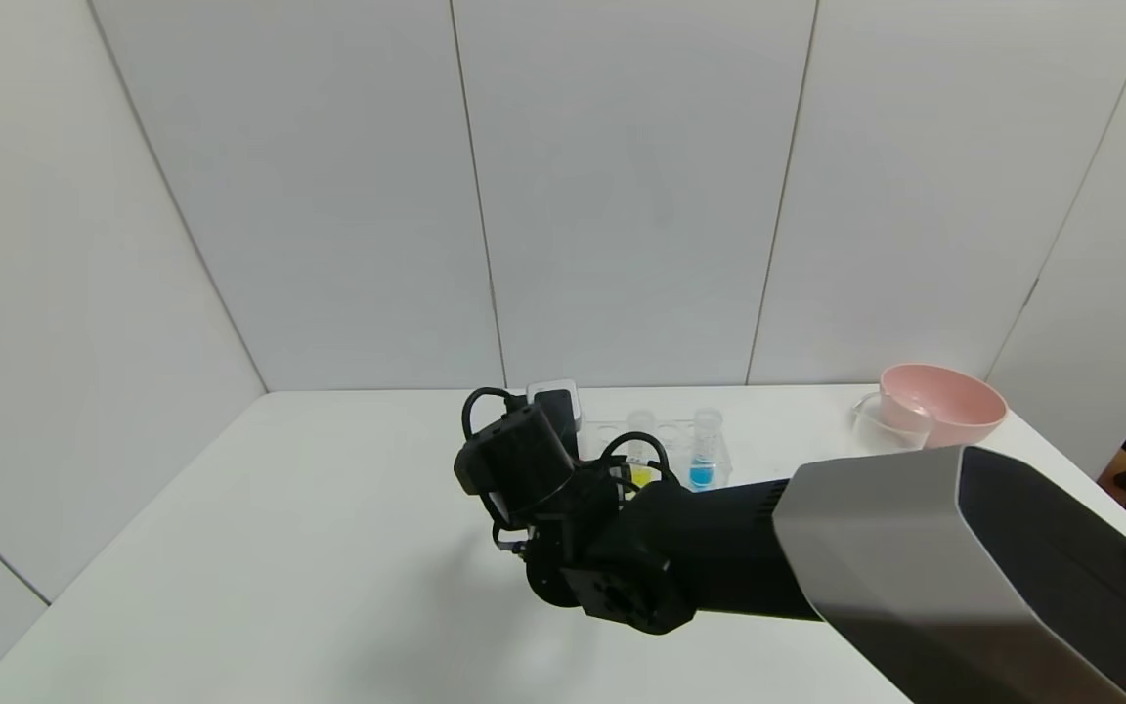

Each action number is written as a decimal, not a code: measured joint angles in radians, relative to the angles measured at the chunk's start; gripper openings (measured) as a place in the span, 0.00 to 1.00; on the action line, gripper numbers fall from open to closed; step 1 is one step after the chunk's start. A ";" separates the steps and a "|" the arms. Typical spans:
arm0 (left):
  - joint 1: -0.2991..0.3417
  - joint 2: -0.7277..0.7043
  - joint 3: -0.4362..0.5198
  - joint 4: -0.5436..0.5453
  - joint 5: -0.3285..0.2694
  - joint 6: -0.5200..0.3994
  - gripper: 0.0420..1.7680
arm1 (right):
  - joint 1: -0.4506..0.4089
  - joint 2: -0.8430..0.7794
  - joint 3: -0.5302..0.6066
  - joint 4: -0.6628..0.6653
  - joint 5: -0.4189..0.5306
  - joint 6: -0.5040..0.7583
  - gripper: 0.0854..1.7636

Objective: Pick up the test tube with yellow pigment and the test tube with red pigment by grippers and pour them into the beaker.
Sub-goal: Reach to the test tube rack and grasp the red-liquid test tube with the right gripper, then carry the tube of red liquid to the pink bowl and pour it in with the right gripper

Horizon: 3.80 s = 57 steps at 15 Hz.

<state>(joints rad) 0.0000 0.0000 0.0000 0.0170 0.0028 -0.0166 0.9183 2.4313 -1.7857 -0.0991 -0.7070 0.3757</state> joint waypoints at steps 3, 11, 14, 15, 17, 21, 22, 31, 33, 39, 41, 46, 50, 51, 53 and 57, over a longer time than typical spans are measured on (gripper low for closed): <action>0.000 0.000 0.000 0.000 0.000 0.000 0.97 | -0.024 0.016 -0.035 -0.006 0.000 -0.008 0.97; 0.000 0.000 0.000 0.000 0.000 0.000 0.97 | -0.057 0.072 -0.120 -0.017 0.001 -0.006 0.97; 0.000 0.000 0.000 0.000 0.000 0.000 0.97 | -0.066 0.078 -0.124 -0.016 0.001 -0.006 0.97; 0.000 0.000 0.000 0.000 0.000 0.000 0.97 | -0.069 0.079 -0.124 -0.016 0.001 -0.006 0.97; 0.000 0.000 0.000 0.000 0.000 0.000 0.97 | -0.070 0.081 -0.126 -0.015 0.003 -0.006 0.97; 0.000 0.000 0.000 0.000 0.000 0.000 0.97 | -0.070 0.084 -0.124 -0.016 0.004 -0.006 0.97; 0.000 0.000 0.000 0.000 0.000 0.000 0.97 | -0.070 0.084 -0.124 -0.015 0.004 -0.007 0.88; 0.000 0.000 0.000 0.000 0.000 0.000 0.97 | -0.064 0.074 -0.122 -0.003 0.006 -0.027 0.24; 0.000 0.000 0.000 0.000 0.000 0.000 0.97 | -0.060 0.073 -0.121 -0.003 0.006 -0.027 0.24; 0.000 0.000 0.000 0.000 0.000 0.000 0.97 | -0.055 0.060 -0.121 0.000 0.004 -0.042 0.24; 0.000 0.000 0.000 0.000 0.000 0.000 0.97 | -0.054 0.040 -0.121 0.000 0.004 -0.068 0.24; 0.000 0.000 0.000 0.000 0.000 0.000 0.97 | -0.040 -0.037 -0.120 0.002 0.004 -0.103 0.24; 0.000 0.000 0.000 0.000 0.000 0.000 0.97 | -0.030 -0.079 -0.100 0.002 0.000 -0.106 0.24; 0.000 0.000 0.000 0.000 0.000 0.000 0.97 | -0.027 -0.084 -0.097 0.002 0.000 -0.106 0.24; 0.000 0.000 0.000 0.000 0.000 0.000 0.97 | -0.023 -0.090 -0.095 0.002 0.000 -0.106 0.24; 0.000 0.000 0.000 0.000 0.000 0.000 0.97 | -0.022 -0.095 -0.090 0.004 0.000 -0.107 0.24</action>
<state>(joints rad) 0.0000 0.0000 0.0000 0.0170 0.0028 -0.0166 0.8966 2.3360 -1.8757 -0.0949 -0.7070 0.2683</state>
